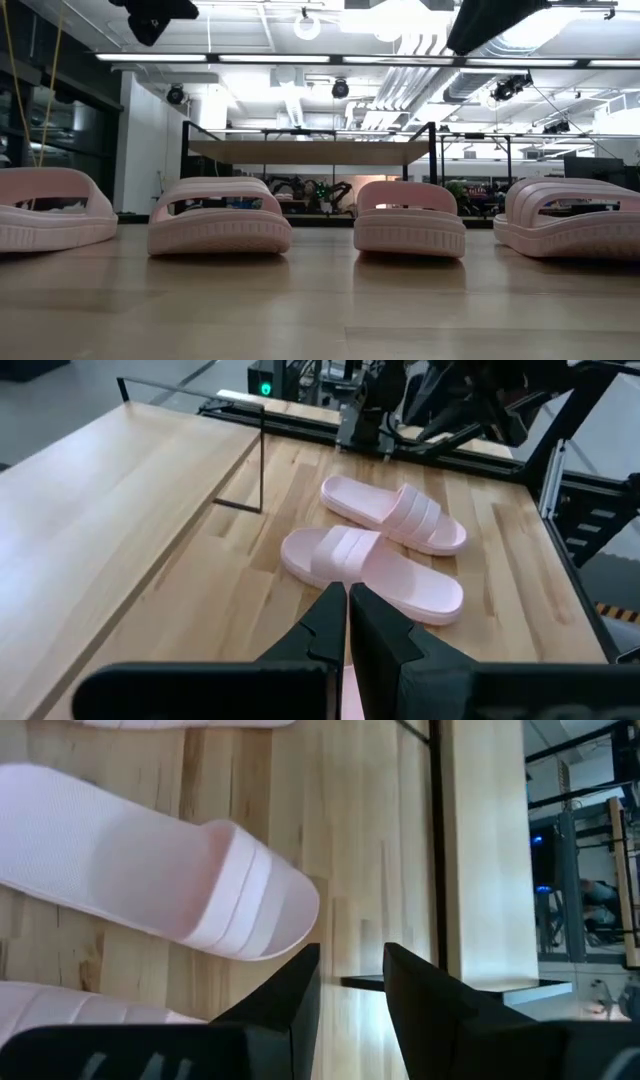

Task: Pick and place slides into the shelf
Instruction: Put the white slide on the shelf

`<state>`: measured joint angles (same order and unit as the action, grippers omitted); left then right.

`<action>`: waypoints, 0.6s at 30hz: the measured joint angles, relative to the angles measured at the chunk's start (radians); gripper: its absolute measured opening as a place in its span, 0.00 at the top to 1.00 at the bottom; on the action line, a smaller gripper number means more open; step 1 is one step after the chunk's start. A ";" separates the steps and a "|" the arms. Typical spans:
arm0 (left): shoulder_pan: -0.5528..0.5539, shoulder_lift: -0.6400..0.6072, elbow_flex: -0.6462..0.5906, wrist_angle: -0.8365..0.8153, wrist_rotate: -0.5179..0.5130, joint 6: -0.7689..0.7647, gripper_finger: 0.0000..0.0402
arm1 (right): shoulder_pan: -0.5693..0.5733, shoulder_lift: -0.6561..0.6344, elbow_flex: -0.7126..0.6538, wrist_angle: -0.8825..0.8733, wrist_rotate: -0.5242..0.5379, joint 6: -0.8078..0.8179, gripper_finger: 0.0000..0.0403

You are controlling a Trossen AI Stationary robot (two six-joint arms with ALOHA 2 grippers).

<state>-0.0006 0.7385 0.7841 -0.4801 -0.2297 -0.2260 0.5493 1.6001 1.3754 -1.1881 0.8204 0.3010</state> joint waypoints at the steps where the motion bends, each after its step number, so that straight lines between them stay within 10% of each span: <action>1: 0.000 0.007 0.000 -0.003 0.000 -0.002 0.98 | 0.002 0.013 0.000 0.000 0.000 0.012 0.75; 18: 0.000 0.032 0.000 -0.016 -0.005 -0.044 0.98 | 0.041 0.165 0.000 0.113 -0.053 0.060 0.65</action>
<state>-0.0002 0.7704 0.7841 -0.4962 -0.2344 -0.2700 0.5903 1.7652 1.3754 -1.0749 0.7677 0.3615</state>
